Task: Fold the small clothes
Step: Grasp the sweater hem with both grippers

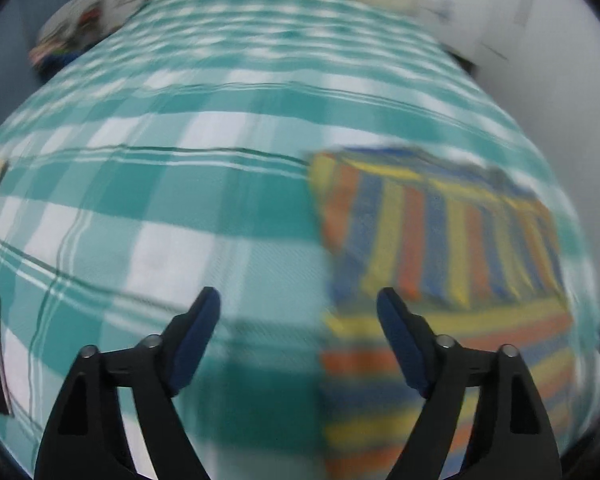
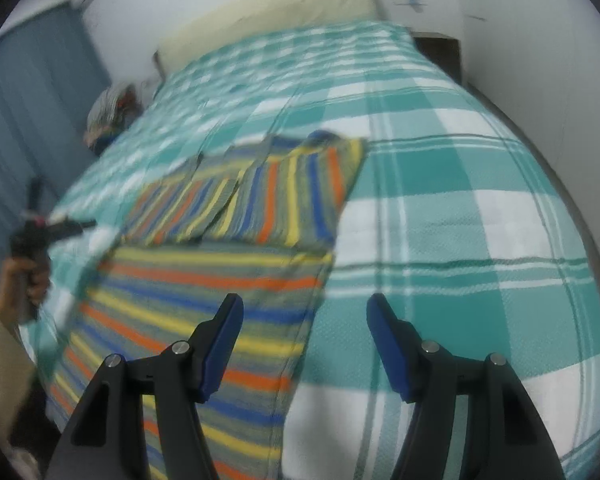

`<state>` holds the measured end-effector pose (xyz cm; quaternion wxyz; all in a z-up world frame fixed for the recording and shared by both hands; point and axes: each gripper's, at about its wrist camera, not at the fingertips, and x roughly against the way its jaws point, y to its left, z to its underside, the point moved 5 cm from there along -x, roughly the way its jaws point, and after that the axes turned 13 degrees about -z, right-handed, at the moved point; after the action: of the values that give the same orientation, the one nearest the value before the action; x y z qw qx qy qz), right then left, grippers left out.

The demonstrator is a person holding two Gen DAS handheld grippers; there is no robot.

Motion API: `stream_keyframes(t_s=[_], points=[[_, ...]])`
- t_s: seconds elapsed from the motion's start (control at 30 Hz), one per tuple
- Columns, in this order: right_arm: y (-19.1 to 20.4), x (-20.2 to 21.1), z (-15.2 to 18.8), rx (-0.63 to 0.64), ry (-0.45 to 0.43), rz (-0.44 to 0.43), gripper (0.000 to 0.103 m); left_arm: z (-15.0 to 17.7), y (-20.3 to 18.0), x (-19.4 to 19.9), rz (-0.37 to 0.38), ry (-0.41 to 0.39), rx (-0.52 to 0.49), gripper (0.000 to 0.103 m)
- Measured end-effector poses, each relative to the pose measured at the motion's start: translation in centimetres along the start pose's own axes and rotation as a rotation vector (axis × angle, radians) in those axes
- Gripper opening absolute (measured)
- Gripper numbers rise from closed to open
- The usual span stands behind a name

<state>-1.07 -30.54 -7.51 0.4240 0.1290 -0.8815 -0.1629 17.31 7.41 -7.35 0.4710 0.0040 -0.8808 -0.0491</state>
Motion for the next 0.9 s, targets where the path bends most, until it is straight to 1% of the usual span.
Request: stream_keyframes(t_s=[0.07,0.1,0.13,0.17,0.2,0.23,0.27,0.3,0.33,0.37,0.4,0.43,0.47,0.5,0.57,0.6,0.67,0.73,0.83,0.87,0.9], points=[[2.0,-0.6,1.6,0.007,0.089,-0.073,0.065,3.5,-2.5,2.9,0.072,0.002,-0.092,0.088],[3.4,-0.8,2.9,0.009,0.141,-0.13,0.065,5.0,-3.3,3.8,0.099,0.008,-0.123,0.09],[4.7,-0.7,4.1,0.02,0.181,-0.162,0.065,6.8,-4.2,4.7,0.125,0.018,-0.158,0.092],[5.9,-0.5,5.5,0.041,0.221,-0.177,0.065,9.7,-5.3,5.6,0.152,0.042,-0.219,0.092],[6.6,-0.4,6.5,0.066,0.252,-0.177,0.065,12.1,-6.1,5.9,0.159,0.068,-0.267,0.092],[7.7,-0.1,8.3,0.099,0.296,-0.176,0.065,14.5,-6.8,5.9,0.15,0.103,-0.317,0.092],[8.2,-0.1,9.3,0.115,0.323,-0.174,0.065,16.9,-7.3,5.6,0.131,0.144,-0.373,0.092],[8.5,0.0,10.4,0.127,0.352,-0.167,0.065,19.0,-7.5,5.1,0.093,0.184,-0.429,0.092],[8.7,0.0,11.6,0.139,0.383,-0.148,0.065,20.9,-7.5,4.9,0.046,0.192,-0.478,0.093],[8.6,-0.2,13.2,0.15,0.433,-0.115,0.065,21.8,-7.4,5.3,0.021,0.163,-0.5,0.094],[8.4,-0.2,14.1,0.149,0.463,-0.096,0.065,22.7,-7.1,6.3,-0.014,0.119,-0.533,0.096],[8.1,-0.1,15.3,0.143,0.501,-0.073,0.065,23.4,-6.9,6.9,-0.035,0.115,-0.558,0.096],[7.5,0.4,16.6,0.124,0.548,-0.049,0.065,24.1,-6.5,7.5,-0.047,0.133,-0.581,0.096],[7.1,0.8,17.2,0.11,0.57,-0.046,0.065,24.7,-5.7,8.2,-0.06,0.146,-0.591,0.096],[6.3,2.9,18.6,0.065,0.607,-0.043,0.065,24.7,-4.1,9.5,-0.08,0.131,-0.567,0.096],[6.0,3.5,18.8,0.057,0.603,-0.036,0.065,24.3,-3.4,10.0,-0.082,0.115,-0.541,0.096],[5.4,5.3,18.6,0.032,0.567,-0.032,0.065,22.9,-1.9,10.7,-0.073,0.077,-0.457,0.096],[4.9,6.3,18.0,0.003,0.52,-0.034,0.065,20.7,-0.2,11.0,-0.046,0.04,-0.343,0.096],[4.3,6.5,17.3,-0.016,0.477,-0.034,0.065,18.9,1.4,9.5,0.0,0.062,-0.219,0.096],[4.1,6.3,17.2,-0.023,0.467,-0.034,0.065,18.7,1.8,8.5,0.029,0.094,-0.163,0.096],[4.1,6.1,16.9,-0.026,0.46,-0.034,0.065,18.9,2.0,8.2,0.05,0.121,-0.138,0.096]])
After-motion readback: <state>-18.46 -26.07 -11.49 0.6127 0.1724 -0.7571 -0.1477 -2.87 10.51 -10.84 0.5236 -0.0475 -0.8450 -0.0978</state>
